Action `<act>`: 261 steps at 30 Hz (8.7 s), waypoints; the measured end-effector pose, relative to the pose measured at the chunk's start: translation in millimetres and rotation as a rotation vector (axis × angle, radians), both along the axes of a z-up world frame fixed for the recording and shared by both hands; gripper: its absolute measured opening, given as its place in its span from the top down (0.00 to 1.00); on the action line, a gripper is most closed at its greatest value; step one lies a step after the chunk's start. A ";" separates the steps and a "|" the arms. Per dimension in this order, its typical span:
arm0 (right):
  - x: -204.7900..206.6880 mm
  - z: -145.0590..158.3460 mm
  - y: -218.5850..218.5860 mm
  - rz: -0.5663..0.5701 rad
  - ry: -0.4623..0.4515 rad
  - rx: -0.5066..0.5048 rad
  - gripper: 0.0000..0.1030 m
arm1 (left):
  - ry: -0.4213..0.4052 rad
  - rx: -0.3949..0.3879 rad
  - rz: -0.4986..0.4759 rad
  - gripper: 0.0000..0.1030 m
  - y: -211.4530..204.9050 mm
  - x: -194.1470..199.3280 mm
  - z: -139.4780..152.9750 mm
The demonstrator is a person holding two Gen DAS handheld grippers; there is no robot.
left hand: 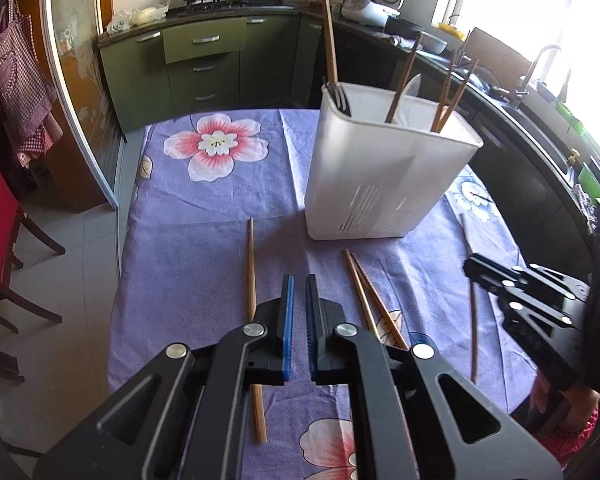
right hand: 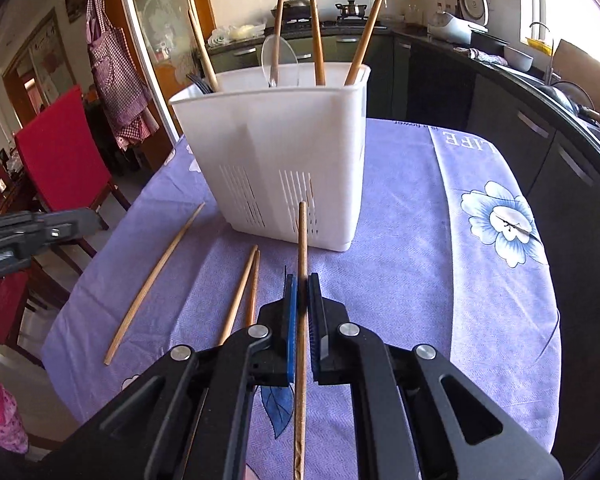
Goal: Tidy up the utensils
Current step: 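Carry both held chopsticks up over the white holder, then drop both chopsticks into the holder, opening both grippers, then close the left gripper on a remaining chopstick while the right gripper returns to the last one, then lift the chopstick with the left gripper while the right gripper grasps the last chopstick, then drop the chopstick into the holder with the left gripper while the right gripper carries its chopstick there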
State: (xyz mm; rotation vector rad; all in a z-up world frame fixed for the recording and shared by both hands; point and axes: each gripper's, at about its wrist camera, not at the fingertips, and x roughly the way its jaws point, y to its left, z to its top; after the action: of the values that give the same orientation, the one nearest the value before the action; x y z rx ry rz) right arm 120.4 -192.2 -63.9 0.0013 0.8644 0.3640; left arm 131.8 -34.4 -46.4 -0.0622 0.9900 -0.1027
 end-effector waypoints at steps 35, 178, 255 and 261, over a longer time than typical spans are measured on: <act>-56.2 54.3 -41.9 -0.028 -0.136 0.106 0.94 | -0.057 0.029 -0.075 0.95 14.8 -24.5 30.8; 23.9 -71.0 64.2 0.148 0.108 -0.121 0.76 | -0.123 -0.025 0.042 0.94 15.0 -52.1 11.4; -78.4 109.0 -24.5 0.039 -0.310 0.158 0.94 | -0.241 -0.009 -0.071 0.94 -3.9 -56.3 90.0; -62.3 138.4 -12.5 0.068 -0.328 0.144 0.94 | -0.296 -0.049 -0.132 0.94 -13.5 -35.7 140.7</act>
State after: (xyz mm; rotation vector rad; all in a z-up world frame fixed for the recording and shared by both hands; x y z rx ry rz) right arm 58.1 -204.7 74.5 0.0441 0.5135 0.4746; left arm 96.1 -47.9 94.3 -0.0253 0.6953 -0.2503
